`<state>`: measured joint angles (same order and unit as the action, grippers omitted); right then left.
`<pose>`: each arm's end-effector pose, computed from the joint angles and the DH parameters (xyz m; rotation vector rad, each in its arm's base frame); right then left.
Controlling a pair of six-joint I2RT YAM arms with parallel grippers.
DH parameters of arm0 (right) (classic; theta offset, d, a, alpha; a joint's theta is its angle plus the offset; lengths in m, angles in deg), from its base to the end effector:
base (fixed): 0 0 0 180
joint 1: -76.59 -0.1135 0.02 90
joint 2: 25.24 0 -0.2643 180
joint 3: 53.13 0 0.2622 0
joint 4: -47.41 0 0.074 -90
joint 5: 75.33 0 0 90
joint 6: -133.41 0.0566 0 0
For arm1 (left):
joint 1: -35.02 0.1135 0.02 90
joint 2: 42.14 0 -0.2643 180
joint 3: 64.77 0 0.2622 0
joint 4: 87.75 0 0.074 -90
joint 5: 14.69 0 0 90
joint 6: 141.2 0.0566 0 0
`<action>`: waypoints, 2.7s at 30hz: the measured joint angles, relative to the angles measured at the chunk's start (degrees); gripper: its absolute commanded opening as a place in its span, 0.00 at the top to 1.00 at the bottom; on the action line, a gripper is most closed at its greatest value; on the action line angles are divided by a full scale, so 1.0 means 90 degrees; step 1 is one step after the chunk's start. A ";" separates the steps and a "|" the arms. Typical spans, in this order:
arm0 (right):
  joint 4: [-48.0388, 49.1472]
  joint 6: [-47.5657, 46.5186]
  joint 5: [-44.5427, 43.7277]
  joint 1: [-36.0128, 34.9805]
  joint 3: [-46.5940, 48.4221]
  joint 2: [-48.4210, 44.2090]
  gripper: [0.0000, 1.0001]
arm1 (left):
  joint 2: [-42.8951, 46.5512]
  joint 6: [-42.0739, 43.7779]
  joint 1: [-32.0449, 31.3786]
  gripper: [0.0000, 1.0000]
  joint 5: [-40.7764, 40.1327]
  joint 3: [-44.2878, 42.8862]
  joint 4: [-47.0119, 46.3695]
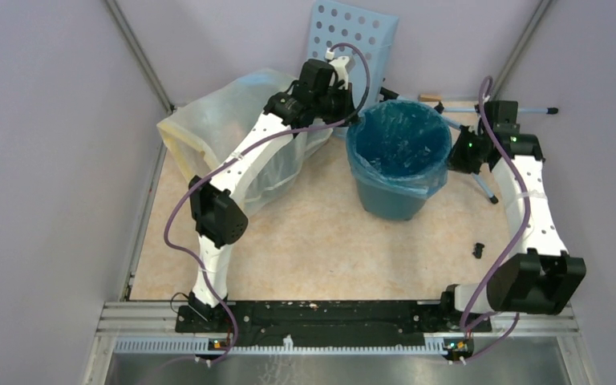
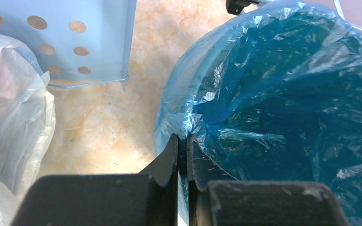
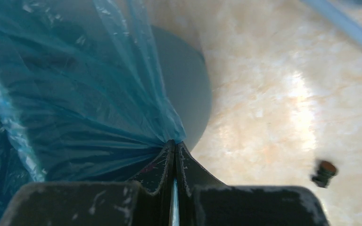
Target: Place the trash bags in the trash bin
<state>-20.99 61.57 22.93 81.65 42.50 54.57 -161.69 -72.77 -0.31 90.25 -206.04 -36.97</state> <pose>0.3040 -0.0188 0.3419 0.4424 2.4564 0.2754 0.4047 -0.3048 0.3779 0.4268 2.1376 -0.8597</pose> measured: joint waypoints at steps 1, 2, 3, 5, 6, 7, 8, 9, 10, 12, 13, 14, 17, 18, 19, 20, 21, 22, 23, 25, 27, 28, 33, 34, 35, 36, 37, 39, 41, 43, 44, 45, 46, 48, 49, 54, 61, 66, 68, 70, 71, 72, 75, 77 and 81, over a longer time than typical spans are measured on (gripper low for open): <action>0.0119 0.0109 0.0153 -0.0002 -0.0245 -0.0160 1.00 | 0.0002 0.0034 -0.0002 1.00 -0.0022 0.0000 0.0000; 0.0257 0.0197 0.0270 -0.0002 -0.0488 -0.0318 1.00 | 0.0002 0.0066 -0.0002 0.99 -0.0061 0.0000 0.0000; 0.0381 0.0306 0.0367 0.0000 -0.0755 -0.0493 1.00 | 0.0002 0.0090 -0.0002 0.99 -0.0100 0.0000 0.0000; 0.0573 0.0493 0.0527 0.0007 -0.1209 -0.0758 0.97 | 0.0002 0.0143 -0.0002 0.98 -0.0109 0.0000 -0.0002; 0.0629 0.0585 0.0566 0.0010 -0.1387 -0.0850 0.88 | 0.0005 0.0160 0.0000 0.95 -0.0117 0.0000 -0.0002; 0.0663 0.0675 0.0566 0.0010 -0.1532 -0.0918 0.81 | 0.0005 0.0180 -0.0002 0.89 -0.0117 0.0000 -0.0007; 0.0648 0.0721 0.0505 0.0010 -0.1588 -0.0937 0.76 | 0.0005 0.0194 -0.0002 0.83 -0.0107 0.0000 -0.0017; 0.0644 0.0758 0.0408 0.0010 -0.1591 -0.0937 0.69 | 0.0005 0.0199 -0.0002 0.76 -0.0097 0.0002 -0.0032; 0.0661 0.0755 0.0270 0.0010 -0.1586 -0.0937 0.64 | 0.0007 0.0189 -0.0002 0.70 -0.0078 0.0005 -0.0061; 0.0663 0.0729 -0.0012 0.0010 -0.1540 -0.0964 0.62 | 0.0017 0.0136 -0.0002 0.62 0.0032 0.0027 -0.0170; 0.0648 0.0665 -0.0199 0.0012 -0.1494 -0.0993 0.62 | 0.0024 0.0087 -0.0002 0.58 0.0080 0.0029 -0.0219; 0.0631 0.0639 -0.0296 0.0012 -0.1438 -0.1018 0.61 | 0.0041 0.0053 -0.0002 0.53 0.0121 0.0034 -0.0272; 0.0532 0.0500 -0.0702 0.0012 -0.1151 -0.1161 0.50 | 0.0134 -0.0036 0.0000 0.41 0.0243 0.0046 -0.0384; 0.0478 0.0469 -0.0809 0.0012 -0.1020 -0.1224 0.49 | 0.0189 -0.0087 0.0007 0.38 0.0270 0.0058 -0.0413; 0.0420 0.0425 -0.0930 0.0012 -0.0879 -0.1282 0.47 | 0.0270 -0.0138 0.0019 0.38 0.0321 0.0085 -0.0442; 0.0355 0.0384 -0.0988 0.0010 -0.0726 -0.1324 0.46 | 0.0340 -0.0170 0.0039 0.38 0.0372 0.0114 -0.0461; 0.0296 0.0318 -0.1052 0.0010 -0.0546 -0.1362 0.45 | 0.0449 -0.0248 0.0061 0.38 0.0435 0.0170 -0.0488; 0.0236 0.0260 -0.1083 0.0010 -0.0374 -0.1387 0.44 | 0.0595 -0.0318 0.0092 0.39 0.0529 0.0282 -0.0527; 0.0175 0.0165 -0.1117 0.0010 -0.0163 -0.1409 0.44 | 0.0765 -0.0413 0.0134 0.40 0.0627 0.0444 -0.0585; 0.0109 0.0017 -0.1139 0.0010 0.0177 -0.1426 0.53 | 0.1137 -0.0607 0.0272 0.42 0.0828 0.0835 -0.0695; 0.0046 -0.0175 -0.1127 -0.0012 0.0493 -0.1443 0.77 | 0.1586 -0.0789 0.0493 0.43 0.1025 0.1387 -0.0835; 0.0024 -0.0272 -0.1122 -0.0041 0.0624 -0.1445 0.93 | 0.1814 -0.0840 0.0617 0.44 0.1095 0.1671 -0.0857; -0.0119 -0.0396 -0.1353 -0.0986 0.1328 -0.1302 1.00 | 0.2744 -0.1042 0.0971 0.46 0.1260 0.3048 -0.1061; -0.0114 -0.0403 -0.1345 -0.1217 0.1430 -0.1239 1.00 | 0.2922 -0.1132 0.0967 0.45 0.1338 0.3402 -0.1175; -0.0112 -0.0403 -0.1324 -0.1469 0.1542 -0.1146 1.00 | 0.3070 -0.1231 0.0945 0.44 0.1443 0.3745 -0.1268; -0.0104 -0.0401 -0.1275 -0.1661 0.1610 -0.1049 1.00 | 0.3179 -0.1316 0.0923 0.43 0.1532 0.4044 -0.1365; -0.0095 -0.0398 -0.1214 -0.1790 0.1627 -0.0962 1.00 | 0.3276 -0.1445 0.0901 0.43 0.1617 0.4379 -0.1491; -0.0124 -0.0381 -0.1115 -0.1950 0.1627 -0.0746 1.00 | 0.3388 -0.1644 0.0855 0.43 0.1741 0.4974 -0.1773; -0.0126 -0.0379 -0.1103 -0.2064 0.1622 -0.0527 1.00 | 0.3468 -0.1843 0.0823 0.42 0.1826 0.5574 -0.2142; -0.0146 -0.0384 -0.1103 -0.2300 0.1617 -0.0296 1.00 | 0.3538 -0.2050 0.0811 0.41 0.1938 0.6115 -0.2535; -0.0141 -0.0391 -0.1100 -0.2460 0.1603 -0.0172 1.00 | 0.3570 -0.2152 0.0811 0.39 0.2001 0.6356 -0.2747; -0.0148 -0.0398 -0.1098 -0.2565 0.1591 -0.0085 1.00 | 0.3582 -0.2273 0.0809 0.36 0.2084 0.6543 -0.2929; -0.0146 -0.0403 -0.1095 -0.2698 0.1564 0.0046 1.00 | 0.3587 -0.2344 0.0797 0.34 0.2140 0.6669 -0.3111; -0.0124 -0.0406 -0.1083 -0.2798 0.1506 0.0168 1.00 | 0.3585 -0.2514 0.0775 0.31 0.2276 0.6839 -0.3504; -0.0102 -0.0406 -0.1071 -0.2832 0.1462 0.0236 1.00 | 0.3585 -0.2582 0.0750 0.31 0.2324 0.6880 -0.3694; 0.0107 -0.0408 -0.1027 -0.2841 0.1163 0.0454 1.00 | 0.3407 -0.2926 0.0617 0.33 0.2654 0.6897 -0.4677; 0.0612 -0.0396 -0.0940 -0.2841 0.0415 0.0474 1.00 | 0.2805 -0.3279 0.0437 0.35 0.2798 0.6909 -0.5406; 0.0792 -0.0398 -0.0831 -0.2841 0.0240 0.0699 1.00 | 0.2370 -0.3356 0.0345 0.37 0.2798 0.6917 -0.5659; 0.0879 -0.0384 -0.0838 -0.2841 0.0080 0.0821 1.00 | 0.2227 -0.3317 0.0330 0.37 0.2793 0.6919 -0.5656; 0.0940 -0.0340 -0.0840 -0.2841 -0.0209 0.0882 1.00 | 0.2106 -0.3194 0.0330 0.37 0.2764 0.6919 -0.5646; 0.0957 -0.0316 -0.0845 -0.2841 -0.0374 0.0894 1.00 | 0.2030 -0.3082 0.0330 0.37 0.2747 0.6904 -0.5620; 0.0964 -0.0282 -0.0848 -0.2841 -0.0517 0.0899 1.00 | 0.1957 -0.2985 0.0330 0.37 0.2739 0.6875 -0.5561; 0.0976 -0.0206 -0.0857 -0.2841 -0.0833 0.0918 1.00 | 0.1688 -0.2705 0.0330 0.37 0.2703 0.6693 -0.5338; 0.0993 -0.0163 -0.0857 -0.2841 -0.0925 0.0976 1.00 | 0.1535 -0.2535 0.0333 0.37 0.2662 0.6572 -0.5219; 0.1066 -0.0153 -0.0874 -0.2841 -0.0974 0.1175 1.00 | 0.1418 -0.2278 0.0333 0.38 0.2538 0.6496 -0.5032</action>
<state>-11.40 60.19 15.06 56.08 33.74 65.15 -148.93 -93.27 2.69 113.09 -147.58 -82.25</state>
